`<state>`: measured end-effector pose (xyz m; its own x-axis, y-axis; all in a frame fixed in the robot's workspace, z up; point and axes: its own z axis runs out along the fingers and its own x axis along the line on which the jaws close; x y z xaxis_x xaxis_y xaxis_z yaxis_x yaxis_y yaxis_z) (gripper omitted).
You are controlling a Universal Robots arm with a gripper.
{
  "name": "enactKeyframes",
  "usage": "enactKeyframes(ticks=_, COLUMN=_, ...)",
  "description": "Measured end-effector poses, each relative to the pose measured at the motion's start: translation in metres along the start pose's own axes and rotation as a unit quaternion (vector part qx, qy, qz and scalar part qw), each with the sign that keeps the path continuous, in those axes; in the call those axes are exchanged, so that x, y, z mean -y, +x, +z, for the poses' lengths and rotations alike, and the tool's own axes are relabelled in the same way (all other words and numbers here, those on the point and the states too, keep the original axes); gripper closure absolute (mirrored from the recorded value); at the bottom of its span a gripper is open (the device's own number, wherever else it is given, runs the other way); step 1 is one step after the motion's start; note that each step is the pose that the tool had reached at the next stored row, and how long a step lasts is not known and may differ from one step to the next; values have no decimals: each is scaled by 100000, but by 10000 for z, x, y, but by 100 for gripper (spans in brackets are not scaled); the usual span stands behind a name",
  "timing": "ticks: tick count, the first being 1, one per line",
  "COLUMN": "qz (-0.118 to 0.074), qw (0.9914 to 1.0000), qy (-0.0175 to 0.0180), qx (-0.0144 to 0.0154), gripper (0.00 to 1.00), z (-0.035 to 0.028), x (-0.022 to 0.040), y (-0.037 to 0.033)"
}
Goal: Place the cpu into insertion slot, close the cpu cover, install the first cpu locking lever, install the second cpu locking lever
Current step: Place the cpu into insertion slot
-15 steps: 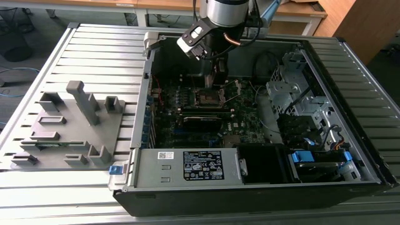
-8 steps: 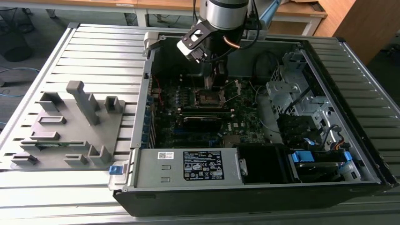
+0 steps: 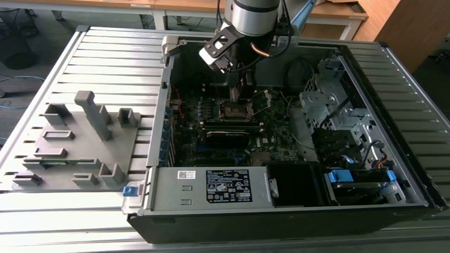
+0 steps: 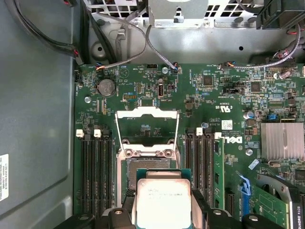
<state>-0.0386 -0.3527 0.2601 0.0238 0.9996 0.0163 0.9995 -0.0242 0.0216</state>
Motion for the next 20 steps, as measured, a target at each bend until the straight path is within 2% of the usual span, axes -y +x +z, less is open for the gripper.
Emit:
enactKeyframes(ticks=9, qz=-218, qw=100000, qy=-47, qx=-8, gripper=46, z=53, x=1, y=-1)
enactKeyframes(ticks=16, qz=-1691, qw=99982, qy=-913, qx=-59, gripper=46, z=117, x=9, y=-2)
enactKeyframes(ticks=20, qz=-2547, qw=99960, qy=-1237, qx=-92, gripper=46, z=161, x=23, y=-3)
